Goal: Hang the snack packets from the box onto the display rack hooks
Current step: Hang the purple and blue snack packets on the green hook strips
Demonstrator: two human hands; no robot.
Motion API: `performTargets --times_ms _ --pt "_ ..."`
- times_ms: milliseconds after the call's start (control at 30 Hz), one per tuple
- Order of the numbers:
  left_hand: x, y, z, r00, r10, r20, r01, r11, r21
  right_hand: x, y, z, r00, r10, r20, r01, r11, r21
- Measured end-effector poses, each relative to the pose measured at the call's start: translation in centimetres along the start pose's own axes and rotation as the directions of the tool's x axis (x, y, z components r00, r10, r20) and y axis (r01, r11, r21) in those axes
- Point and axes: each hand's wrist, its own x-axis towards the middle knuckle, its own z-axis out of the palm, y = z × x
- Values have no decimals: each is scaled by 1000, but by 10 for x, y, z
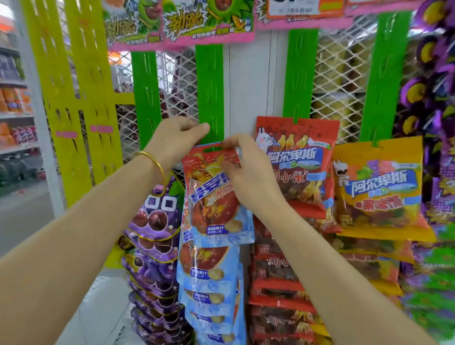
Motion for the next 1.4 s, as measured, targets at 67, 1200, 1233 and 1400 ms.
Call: performTargets --times_ms 67,1200,1233,1400 --pt "1 -4 2 1000 -10 5 10 1000 1 3 3 7 999 23 -33 -23 1000 -3" --pt "-65 -29 16 927 267 -264 -258 964 70 -63 -1 5 988 -94 -123 47 939 -340" --pt "-80 -36 17 897 327 -298 -307 945 112 -72 0 2 984 -117 -134 63 932 -356" --pt "-185 -65 46 846 468 -257 -441 883 158 -143 24 -10 986 -147 -80 128 971 -202"
